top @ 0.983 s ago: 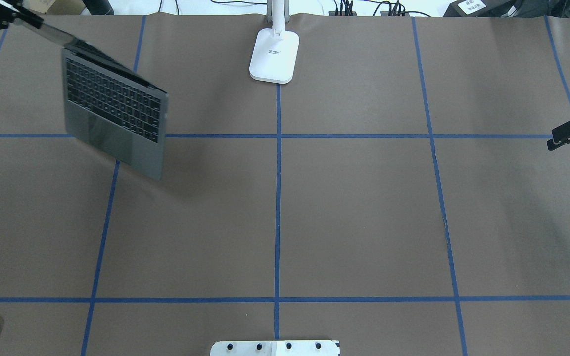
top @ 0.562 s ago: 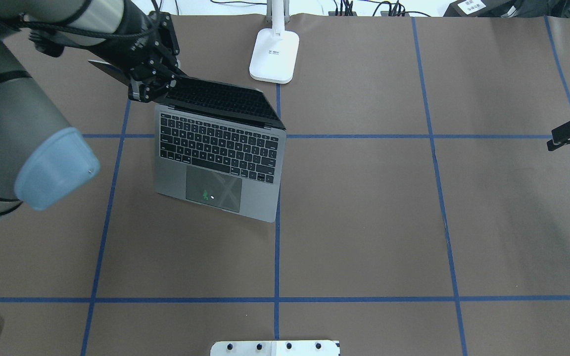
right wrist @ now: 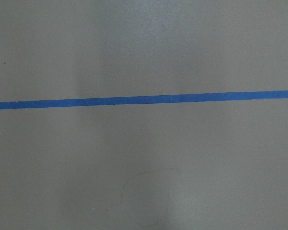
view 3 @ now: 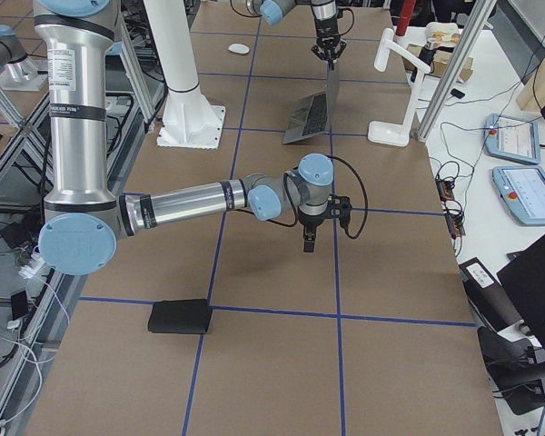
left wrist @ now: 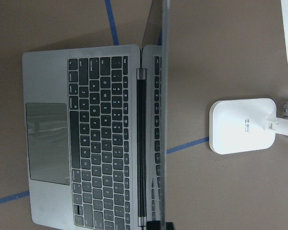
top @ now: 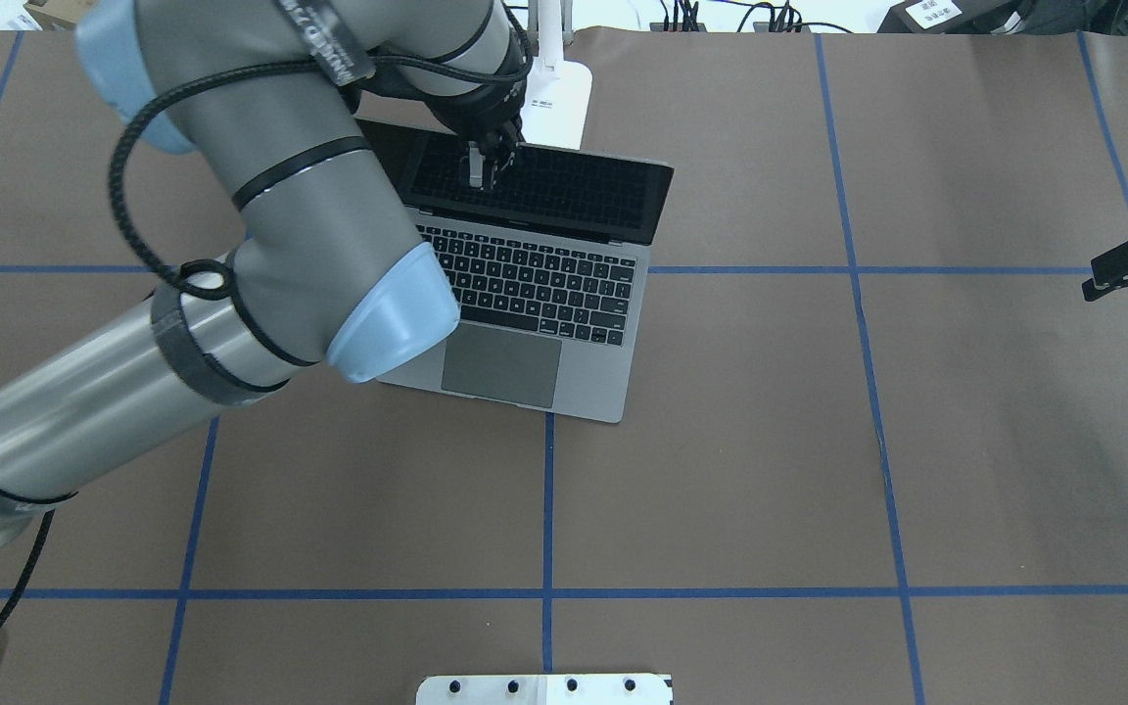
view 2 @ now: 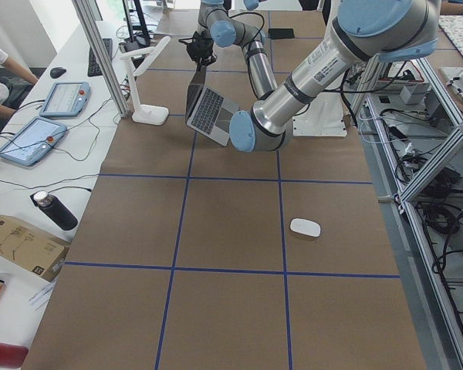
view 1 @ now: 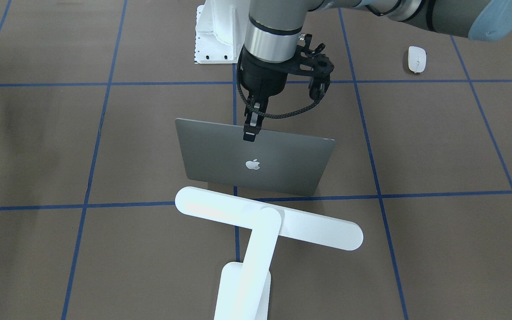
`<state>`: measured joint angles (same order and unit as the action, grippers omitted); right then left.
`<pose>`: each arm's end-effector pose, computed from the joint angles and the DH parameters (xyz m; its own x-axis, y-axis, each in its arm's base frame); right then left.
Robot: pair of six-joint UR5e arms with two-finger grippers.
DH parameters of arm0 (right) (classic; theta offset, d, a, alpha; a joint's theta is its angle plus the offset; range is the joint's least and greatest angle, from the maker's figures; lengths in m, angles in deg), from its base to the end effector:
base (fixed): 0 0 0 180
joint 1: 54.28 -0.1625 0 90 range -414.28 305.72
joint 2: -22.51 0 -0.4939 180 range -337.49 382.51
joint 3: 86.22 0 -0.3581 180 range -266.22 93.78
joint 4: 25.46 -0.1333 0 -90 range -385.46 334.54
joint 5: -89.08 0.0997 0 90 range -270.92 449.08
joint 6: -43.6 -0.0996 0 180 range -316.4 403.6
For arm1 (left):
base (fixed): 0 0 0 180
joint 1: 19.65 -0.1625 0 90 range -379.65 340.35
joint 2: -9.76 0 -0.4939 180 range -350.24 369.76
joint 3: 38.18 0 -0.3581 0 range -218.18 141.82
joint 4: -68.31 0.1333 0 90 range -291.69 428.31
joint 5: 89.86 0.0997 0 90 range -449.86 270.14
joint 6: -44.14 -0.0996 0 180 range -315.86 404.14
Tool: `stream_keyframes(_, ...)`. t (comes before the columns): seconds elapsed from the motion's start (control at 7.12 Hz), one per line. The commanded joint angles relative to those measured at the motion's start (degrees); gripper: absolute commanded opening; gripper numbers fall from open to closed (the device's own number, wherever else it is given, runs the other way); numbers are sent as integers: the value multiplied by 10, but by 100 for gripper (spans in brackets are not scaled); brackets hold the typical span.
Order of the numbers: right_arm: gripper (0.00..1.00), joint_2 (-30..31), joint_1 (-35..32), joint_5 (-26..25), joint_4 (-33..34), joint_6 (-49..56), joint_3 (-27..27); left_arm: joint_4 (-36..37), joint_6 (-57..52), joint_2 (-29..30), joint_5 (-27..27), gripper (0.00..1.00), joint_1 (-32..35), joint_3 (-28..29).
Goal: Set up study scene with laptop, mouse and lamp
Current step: 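Carry the open grey laptop with the left gripper toward the white lamp, then lower the laptop in front of the lamp with the left gripper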
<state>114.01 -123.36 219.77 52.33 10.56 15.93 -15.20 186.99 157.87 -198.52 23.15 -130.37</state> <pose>-0.1005 -0.4543 0.6209 0.6973 0.0440 0.7154 -0.0610 0.9981 -0.0019 0.4680 -0.5716 0.0876 -0.1004 -0.9362 -0.3368 0.6196 0.2060 -0.7574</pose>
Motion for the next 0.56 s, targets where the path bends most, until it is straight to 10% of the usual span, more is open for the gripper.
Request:
stream_keyframes(0.0,99,0,0,0,1,0,-1,-55,2,34,10,0,0,90)
stream_keyframes(0.42,99,-1,0,0,0,0,-5,-75,6,35,33,0,5,121)
